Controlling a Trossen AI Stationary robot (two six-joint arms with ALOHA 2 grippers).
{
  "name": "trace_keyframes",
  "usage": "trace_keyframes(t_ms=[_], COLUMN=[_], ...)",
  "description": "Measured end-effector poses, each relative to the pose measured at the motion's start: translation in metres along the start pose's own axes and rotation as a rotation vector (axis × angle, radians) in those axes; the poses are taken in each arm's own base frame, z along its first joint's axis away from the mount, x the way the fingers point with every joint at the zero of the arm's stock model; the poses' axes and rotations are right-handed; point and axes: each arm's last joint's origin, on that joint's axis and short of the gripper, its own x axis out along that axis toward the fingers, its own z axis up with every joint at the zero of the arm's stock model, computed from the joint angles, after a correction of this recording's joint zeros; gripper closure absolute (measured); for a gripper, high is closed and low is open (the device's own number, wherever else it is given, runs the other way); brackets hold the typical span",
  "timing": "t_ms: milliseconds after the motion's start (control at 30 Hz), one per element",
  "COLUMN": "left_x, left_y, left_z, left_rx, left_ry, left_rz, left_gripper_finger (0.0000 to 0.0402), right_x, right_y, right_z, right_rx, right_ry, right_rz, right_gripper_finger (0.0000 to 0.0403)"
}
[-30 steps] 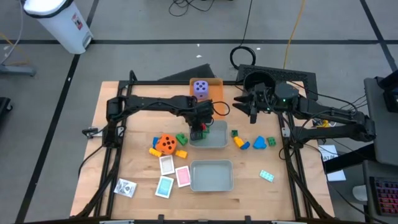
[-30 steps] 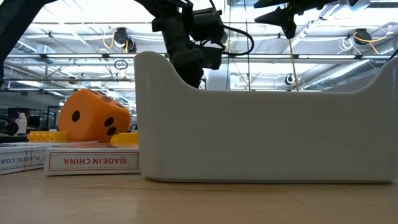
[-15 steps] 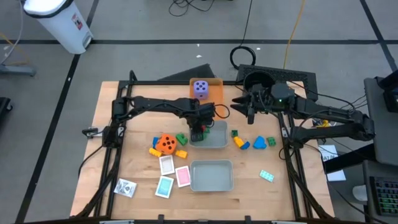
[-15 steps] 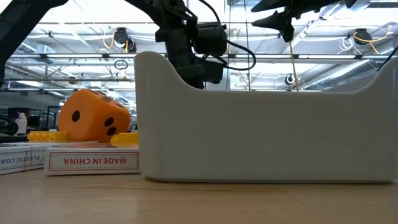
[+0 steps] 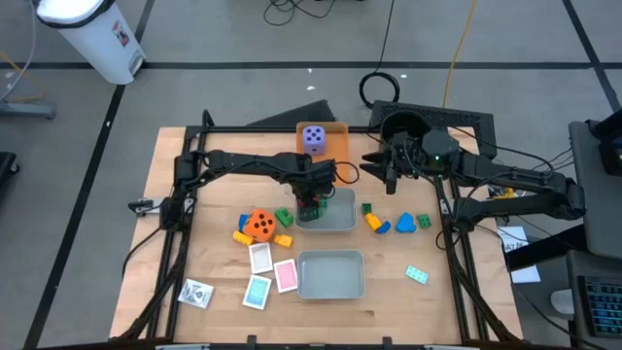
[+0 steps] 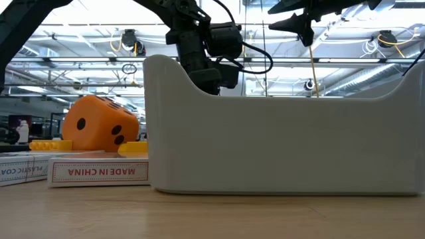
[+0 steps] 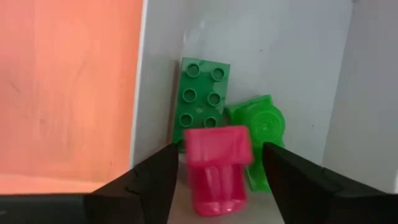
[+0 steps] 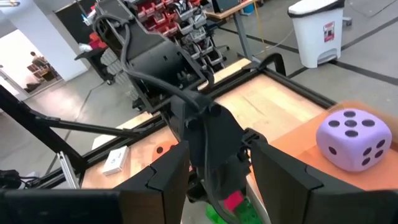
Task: Pick & Place Toys
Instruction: Put the red game piece into the top gray bin, then put the light blue game piece into the top gray bin
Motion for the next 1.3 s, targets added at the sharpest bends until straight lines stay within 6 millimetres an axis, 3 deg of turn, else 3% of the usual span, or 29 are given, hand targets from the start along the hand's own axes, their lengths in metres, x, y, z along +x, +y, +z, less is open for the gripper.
trace_keyframes(t_ms=[200,367,500,667,867,967,1133,1300], left_x=[-0.006,-0.034,-0.078,-0.147,-0.234,-0.262,-0.278,-0.248], left_y=[-0.001,-0.002,-0.004,-0.002,0.006,0.011,0.012,0.007], left_z=[0.003,0.019,0.032,0.036,0.012,-0.006,-0.028,-0.04], left_rx=[-0.005,-0.002,0.011,0.004,-0.032,-0.045,-0.052,-0.108], left_ry=[0.0,-0.07,-0.212,-0.511,-0.802,-0.858,-0.916,-0.949], left_rz=[-0.008,-0.006,0.0,-0.013,-0.011,0.01,0.017,-0.038], left_gripper_finger=[0.0148,0.0157,0.0166,0.0181,0.0199,0.0208,0.0221,0.0234], right_x=[0.003,0.003,0.002,-0.003,-0.015,-0.025,-0.04,-0.05], right_y=[-0.005,-0.007,-0.007,-0.006,-0.002,-0.001,-0.001,0.003], right_z=[-0.01,-0.015,-0.015,-0.014,-0.009,-0.006,-0.011,-0.022], right_rx=[0.025,0.031,0.027,0.019,-0.001,-0.004,-0.01,-0.012], right_ry=[0.032,0.046,0.041,0.031,-0.013,-0.043,0.002,0.098], right_rz=[-0.014,-0.017,-0.013,-0.011,0.005,-0.003,-0.022,-0.013], right_gripper_finger=[0.0238,0.0238,0.0238,0.0238,0.0238,0.0238,0.0238,0.0239])
